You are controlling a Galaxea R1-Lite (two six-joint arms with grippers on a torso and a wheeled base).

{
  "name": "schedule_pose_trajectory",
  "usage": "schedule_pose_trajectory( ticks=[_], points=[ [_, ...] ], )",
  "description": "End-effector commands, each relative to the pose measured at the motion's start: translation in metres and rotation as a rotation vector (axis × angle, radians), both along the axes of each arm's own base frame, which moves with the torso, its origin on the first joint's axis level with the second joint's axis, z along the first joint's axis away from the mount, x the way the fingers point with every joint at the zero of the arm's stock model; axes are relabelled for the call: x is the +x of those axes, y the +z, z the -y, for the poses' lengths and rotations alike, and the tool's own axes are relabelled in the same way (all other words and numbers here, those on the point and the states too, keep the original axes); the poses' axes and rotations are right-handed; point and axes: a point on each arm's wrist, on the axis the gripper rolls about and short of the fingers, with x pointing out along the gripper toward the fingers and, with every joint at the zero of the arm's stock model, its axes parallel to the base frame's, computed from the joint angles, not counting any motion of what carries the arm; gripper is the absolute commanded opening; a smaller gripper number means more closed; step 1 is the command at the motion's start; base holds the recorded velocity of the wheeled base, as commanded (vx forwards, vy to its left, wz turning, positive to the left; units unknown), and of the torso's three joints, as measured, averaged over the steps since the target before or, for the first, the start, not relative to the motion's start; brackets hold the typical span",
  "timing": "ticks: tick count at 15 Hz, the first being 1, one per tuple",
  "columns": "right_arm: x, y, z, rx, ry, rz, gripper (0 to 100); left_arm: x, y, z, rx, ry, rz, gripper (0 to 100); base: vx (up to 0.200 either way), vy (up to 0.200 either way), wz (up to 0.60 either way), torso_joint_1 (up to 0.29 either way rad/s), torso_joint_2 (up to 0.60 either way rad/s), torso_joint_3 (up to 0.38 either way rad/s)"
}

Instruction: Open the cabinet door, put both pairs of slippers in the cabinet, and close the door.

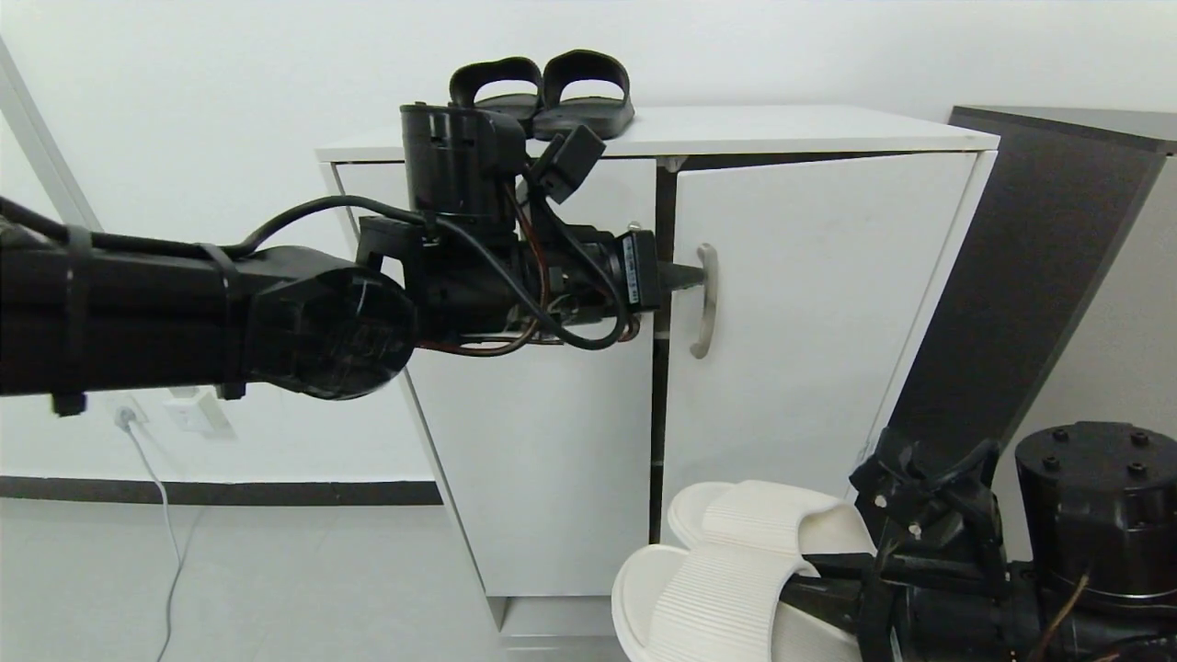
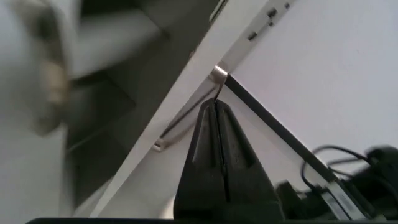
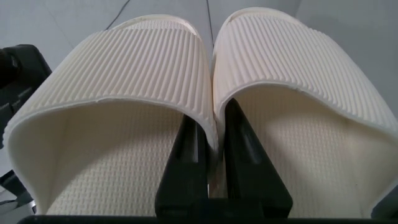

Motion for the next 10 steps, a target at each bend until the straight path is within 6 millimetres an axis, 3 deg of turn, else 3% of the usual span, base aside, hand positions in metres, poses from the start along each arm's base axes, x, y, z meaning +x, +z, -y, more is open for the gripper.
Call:
schedule_pose_trajectory(
  ticks=[1,5,10],
  points=[
    [0.0,0.0,0.001,0.0,0.0,0.0,0,-0.025,0.008,-0.009,-0.002,-0.021,0.008,0,0.0,0.0,0.0,0.0,0.0,0.0],
    [-0.007,-0.006,0.001,-0.034,0.039,0.014,0,-0.045,0.005,-0.029,-0.012,0.0,0.017,0,0.0,0.0,0.0,0.0,0.0,0.0],
    [-0.027,-0.012,-0.002,-0.054,0.113,0.002,0,-0.007,-0.012,-0.017,-0.131,0.039,0.014,0,0.0,0.0,0.0,0.0,0.0,0.0]
  ],
)
